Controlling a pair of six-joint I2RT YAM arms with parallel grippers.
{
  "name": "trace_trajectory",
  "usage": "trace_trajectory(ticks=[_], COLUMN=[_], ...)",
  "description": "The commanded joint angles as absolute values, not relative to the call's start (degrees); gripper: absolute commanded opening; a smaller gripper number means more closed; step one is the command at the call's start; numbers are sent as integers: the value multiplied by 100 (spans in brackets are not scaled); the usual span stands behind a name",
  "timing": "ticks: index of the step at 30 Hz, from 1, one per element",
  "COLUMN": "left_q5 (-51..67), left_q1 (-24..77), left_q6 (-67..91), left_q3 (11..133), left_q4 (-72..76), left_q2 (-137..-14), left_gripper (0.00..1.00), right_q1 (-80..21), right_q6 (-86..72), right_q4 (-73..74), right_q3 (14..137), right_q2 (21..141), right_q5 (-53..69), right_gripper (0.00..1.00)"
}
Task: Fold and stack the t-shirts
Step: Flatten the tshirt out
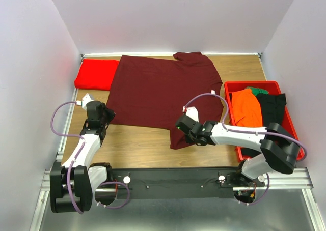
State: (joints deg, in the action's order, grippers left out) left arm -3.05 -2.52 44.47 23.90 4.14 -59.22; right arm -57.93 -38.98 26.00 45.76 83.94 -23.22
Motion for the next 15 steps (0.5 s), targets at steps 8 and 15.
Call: trace_trajectory(ticks=[8, 15], left_q5=[-176, -167], left_q1=[-281, -273], left_q6=[4342, 4350], left_q3=[2593, 2593], left_q4=[431, 431], left_q2=[-5871, -5854], left_gripper=[22, 22], right_q1=[-5660, -5660], right_q6=[-4007, -4499], right_q4=[2259, 2592], right_q3=[4342, 4008], right_q2=[8816, 8369], right_q5=[-2373, -1802], right_gripper=[20, 18])
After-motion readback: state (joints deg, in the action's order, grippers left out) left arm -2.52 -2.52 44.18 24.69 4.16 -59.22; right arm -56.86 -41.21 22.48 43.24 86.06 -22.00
